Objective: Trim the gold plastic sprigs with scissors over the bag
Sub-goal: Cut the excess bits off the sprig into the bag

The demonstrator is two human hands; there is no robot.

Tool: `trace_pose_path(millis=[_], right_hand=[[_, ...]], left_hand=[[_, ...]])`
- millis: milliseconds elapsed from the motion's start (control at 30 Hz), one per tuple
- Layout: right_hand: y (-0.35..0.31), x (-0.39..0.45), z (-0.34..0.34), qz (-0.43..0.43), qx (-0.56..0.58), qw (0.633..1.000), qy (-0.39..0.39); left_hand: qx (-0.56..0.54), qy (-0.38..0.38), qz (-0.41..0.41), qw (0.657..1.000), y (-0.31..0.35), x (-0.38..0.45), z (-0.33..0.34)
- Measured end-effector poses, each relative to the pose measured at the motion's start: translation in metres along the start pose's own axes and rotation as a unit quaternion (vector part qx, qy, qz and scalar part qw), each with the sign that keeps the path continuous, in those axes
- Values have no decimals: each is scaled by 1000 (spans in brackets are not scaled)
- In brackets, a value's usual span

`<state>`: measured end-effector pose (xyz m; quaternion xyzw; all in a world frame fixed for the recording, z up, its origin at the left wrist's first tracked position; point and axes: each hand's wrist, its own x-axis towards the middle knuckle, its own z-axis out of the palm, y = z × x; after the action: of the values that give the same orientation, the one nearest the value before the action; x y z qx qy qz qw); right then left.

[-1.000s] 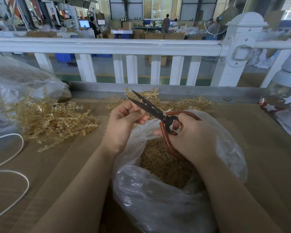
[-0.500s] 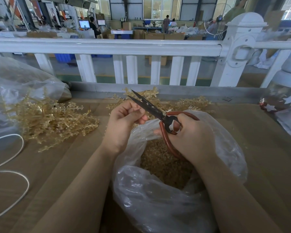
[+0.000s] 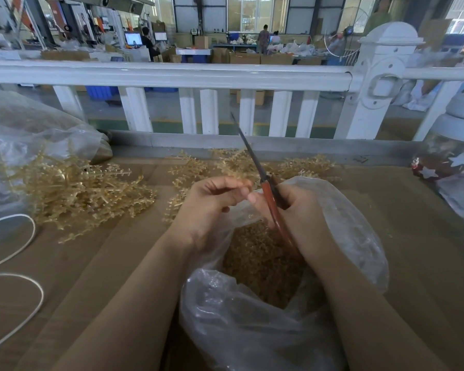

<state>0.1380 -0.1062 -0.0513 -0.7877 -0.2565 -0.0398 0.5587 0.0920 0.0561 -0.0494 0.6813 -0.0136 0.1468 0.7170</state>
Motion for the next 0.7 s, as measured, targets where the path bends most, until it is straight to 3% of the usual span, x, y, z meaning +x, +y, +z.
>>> trace_pose_path(millis=[200, 367, 500, 700], right_hand=[[-3, 2, -2, 35, 73, 996, -26], [-2, 2, -1, 22, 49, 999, -2], [-2, 2, -3, 31, 52, 998, -6], [4, 3, -3, 11, 28, 1000, -2]], left_hand=[[-146, -48, 9, 988, 0, -3, 6], [-134, -46, 22, 990, 3, -2, 7], [-5, -29, 13, 999, 3, 0, 0], [0, 11, 34, 999, 1, 3, 0]])
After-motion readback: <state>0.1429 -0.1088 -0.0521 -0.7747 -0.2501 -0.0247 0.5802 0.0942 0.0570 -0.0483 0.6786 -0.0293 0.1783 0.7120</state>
